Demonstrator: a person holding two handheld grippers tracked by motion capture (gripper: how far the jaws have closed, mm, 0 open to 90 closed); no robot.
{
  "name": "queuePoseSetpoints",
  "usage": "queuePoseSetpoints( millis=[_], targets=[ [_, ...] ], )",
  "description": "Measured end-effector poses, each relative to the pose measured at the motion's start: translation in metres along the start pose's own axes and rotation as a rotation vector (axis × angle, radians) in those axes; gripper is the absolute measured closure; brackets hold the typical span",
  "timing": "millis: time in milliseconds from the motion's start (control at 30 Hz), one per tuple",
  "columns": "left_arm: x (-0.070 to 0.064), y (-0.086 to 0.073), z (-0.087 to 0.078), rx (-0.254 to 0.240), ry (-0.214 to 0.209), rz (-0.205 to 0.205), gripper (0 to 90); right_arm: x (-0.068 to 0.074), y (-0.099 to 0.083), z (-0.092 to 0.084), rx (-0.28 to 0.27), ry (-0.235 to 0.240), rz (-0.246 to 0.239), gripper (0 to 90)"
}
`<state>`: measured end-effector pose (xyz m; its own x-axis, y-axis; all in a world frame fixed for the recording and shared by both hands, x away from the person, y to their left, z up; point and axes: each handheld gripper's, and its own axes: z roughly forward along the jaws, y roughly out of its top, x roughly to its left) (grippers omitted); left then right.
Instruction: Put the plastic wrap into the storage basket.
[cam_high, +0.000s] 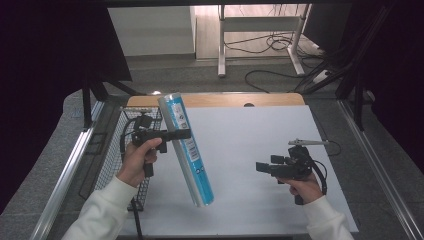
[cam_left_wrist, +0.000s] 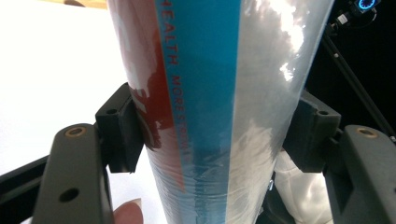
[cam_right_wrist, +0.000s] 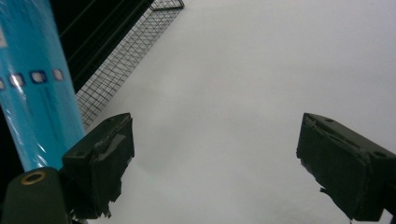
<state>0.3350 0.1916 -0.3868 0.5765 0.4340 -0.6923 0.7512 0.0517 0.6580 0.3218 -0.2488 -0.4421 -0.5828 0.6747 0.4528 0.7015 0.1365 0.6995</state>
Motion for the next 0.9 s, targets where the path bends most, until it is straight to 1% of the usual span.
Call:
queuePoseSetpoints(
  millis=[33, 67, 100, 133, 167, 233, 267, 300, 333, 367, 400, 667, 700, 733, 767, 800, 867, 900],
  targets=[
    [0.000, 0.001, -0.004, -0.003, 0.005, 0.004, 31.9, 0.000, 0.000, 0.000, 0.000, 0.000, 0.000, 11.6],
    [0.002, 0.001, -0.014, -0.007, 0.015, 0.007, 31.9, -0.001, -0.001, 0.001, 0.003, -0.010, -0.008, 11.7],
    [0.002, 0.001, -0.014, -0.007, 0.015, 0.007, 31.9, -0.001, -0.001, 0.001, 0.003, -0.010, -0.008, 11.7],
    [0.004, 0.001, -0.022, -0.012, 0.017, 0.002, 31.9, -0.002, -0.002, 0.001, 0.008, -0.017, -0.010, 11.9],
    [0.004, 0.001, -0.022, -0.012, 0.017, 0.002, 31.9, -0.002, -0.002, 0.001, 0.008, -0.017, -0.010, 11.9],
    [0.006, 0.001, -0.031, -0.016, 0.021, 0.001, 31.9, -0.002, -0.002, 0.002, 0.009, -0.024, -0.015, 12.1],
    [0.008, 0.000, -0.039, -0.024, 0.025, 0.000, 31.9, -0.002, -0.002, 0.002, 0.009, -0.027, -0.020, 12.3],
    [0.009, 0.000, -0.044, -0.029, 0.024, -0.003, 31.9, -0.002, -0.002, 0.003, 0.008, -0.029, -0.020, 12.3],
    [0.009, 0.000, -0.044, -0.029, 0.024, -0.003, 31.9, -0.002, -0.002, 0.003, 0.008, -0.029, -0.020, 12.3],
    [0.012, -0.001, -0.052, -0.033, 0.026, -0.005, 31.9, -0.002, -0.002, 0.003, 0.010, -0.032, -0.019, 12.4],
    [0.012, -0.001, -0.052, -0.033, 0.026, -0.005, 31.9, -0.002, -0.002, 0.003, 0.010, -0.032, -0.019, 12.4],
    [0.022, -0.004, -0.084, -0.051, 0.066, -0.022, 31.9, -0.006, -0.004, 0.005, 0.016, -0.039, -0.013, 12.8],
    [0.023, -0.004, -0.088, -0.054, 0.075, -0.025, 31.9, -0.007, -0.004, 0.005, 0.016, -0.041, -0.011, 12.9],
    [0.025, -0.005, -0.092, -0.052, 0.109, -0.032, 31.9, -0.008, -0.005, 0.006, 0.018, -0.043, -0.007, 13.0],
    [0.025, -0.005, -0.092, -0.052, 0.109, -0.032, 31.9, -0.008, -0.005, 0.006, 0.018, -0.044, -0.006, 13.0],
    [0.025, -0.005, -0.094, -0.043, 0.130, -0.035, 31.9, -0.008, -0.005, 0.006, 0.018, -0.044, -0.005, 13.0],
    [0.026, -0.005, -0.094, -0.013, 0.169, -0.038, 31.9, -0.008, -0.005, 0.006, 0.018, -0.045, -0.006, 13.0],
    [0.025, -0.004, -0.093, 0.012, 0.204, -0.036, 31.9, -0.009, -0.005, 0.007, 0.019, -0.046, -0.006, 13.0]
  ],
)
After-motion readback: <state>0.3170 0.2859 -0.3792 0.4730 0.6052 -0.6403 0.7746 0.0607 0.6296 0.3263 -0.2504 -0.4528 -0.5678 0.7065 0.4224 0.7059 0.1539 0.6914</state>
